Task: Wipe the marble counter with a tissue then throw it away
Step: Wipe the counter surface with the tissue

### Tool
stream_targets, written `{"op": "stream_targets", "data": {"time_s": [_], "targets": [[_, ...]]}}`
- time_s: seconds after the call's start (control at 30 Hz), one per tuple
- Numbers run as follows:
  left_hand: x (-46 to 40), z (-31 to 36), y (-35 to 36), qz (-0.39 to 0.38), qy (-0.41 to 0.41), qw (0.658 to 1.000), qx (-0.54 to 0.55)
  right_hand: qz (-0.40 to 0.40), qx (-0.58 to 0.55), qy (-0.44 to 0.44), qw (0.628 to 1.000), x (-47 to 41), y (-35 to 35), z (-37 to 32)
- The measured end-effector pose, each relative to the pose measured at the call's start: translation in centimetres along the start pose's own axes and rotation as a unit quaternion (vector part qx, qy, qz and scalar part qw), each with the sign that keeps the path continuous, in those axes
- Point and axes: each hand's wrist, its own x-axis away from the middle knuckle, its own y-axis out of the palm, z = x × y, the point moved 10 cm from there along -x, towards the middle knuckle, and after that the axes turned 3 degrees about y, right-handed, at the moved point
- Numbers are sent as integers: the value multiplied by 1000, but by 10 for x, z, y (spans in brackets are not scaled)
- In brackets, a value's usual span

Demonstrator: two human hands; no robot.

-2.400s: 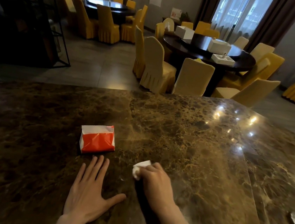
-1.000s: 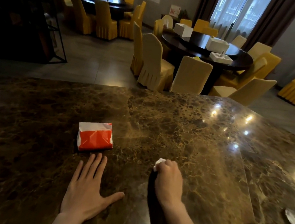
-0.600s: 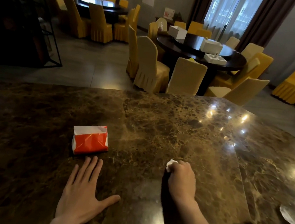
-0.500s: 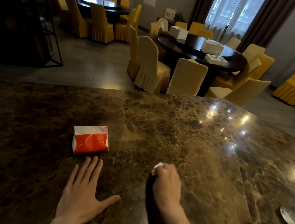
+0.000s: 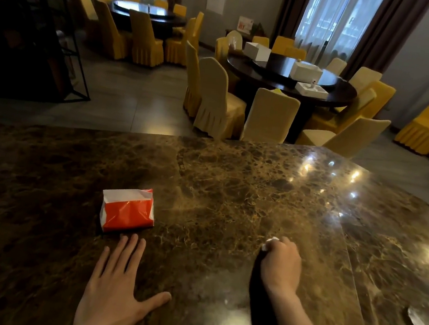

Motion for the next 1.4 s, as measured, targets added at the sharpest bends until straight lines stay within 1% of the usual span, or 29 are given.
{"op": "stream_targets", "data": {"time_s": [0.07,0.17,0.27,0.33,0.37,0.4,0.43,0.5,0.53,0.57,0.63,0.73,0.8,0.83,0.87,0.97,1.0,1.03,1.07,1.17,1.2,1.23,1.27,1.33,1.4], "targets": [[0,0,-1,3,2,1000,-2,-10,-25,-37,999,12,14,-34],[0,0,-1,3,2,1000,-4,-47,-68,-133,988,49,35,-95],[1,0,-1,2,3,1000,-6,-112,-93,-254,956,90,51,-141],[0,-1,-1,0,1,1000,-1,-153,-68,-310,936,98,54,-145],[-1,-1,-2,3,1,1000,3,-156,-48,-308,937,91,52,-137],[0,-1,-2,6,2,1000,4,-145,-34,-286,946,78,48,-125],[0,0,-3,7,5,1000,5,-122,-26,-246,961,60,41,-110],[1,0,-1,6,6,1000,5,-73,-32,-139,987,32,30,-82],[0,0,-1,8,4,1000,7,-52,-33,-105,993,27,28,-79],[0,0,-1,7,2,1000,6,-37,-30,-98,994,29,29,-86],[0,0,1,2,-1,1000,-2,-48,-53,-134,988,47,41,-118],[0,-2,1,-1,-1,1000,-4,-121,-76,-260,955,94,66,-170],[1,-3,-1,4,0,1000,1,-176,-56,-333,925,108,71,-181],[1,-2,-1,4,-1,1000,3,-186,-46,-344,919,103,69,-176],[1,-1,-1,4,0,1000,5,-183,-44,-329,926,90,64,-167],[1,1,-4,9,2,1000,13,-102,-49,-192,975,42,42,-132],[1,1,-5,11,2,1000,10,-81,-40,-181,979,41,41,-136],[2,1,-5,10,4,1000,8,-79,-37,-196,977,48,44,-148],[2,1,-4,7,5,1000,7,-99,-43,-221,969,63,51,-163],[-1,-1,-2,1,5,1000,-10,-190,-61,-316,928,119,72,-194],[-2,-1,0,-3,7,1000,-16,-213,-62,-341,913,127,74,-195],[-2,-2,0,-1,6,1000,-12,-221,-64,-354,907,125,72,-189],[-2,-2,-1,6,4,1000,0,-211,-62,-349,911,114,69,-179],[-1,-2,-3,27,2,999,31,-153,-51,-284,945,75,53,-145],[0,-2,-6,40,3,998,44,-99,-39,-179,978,30,34,-101]]}}
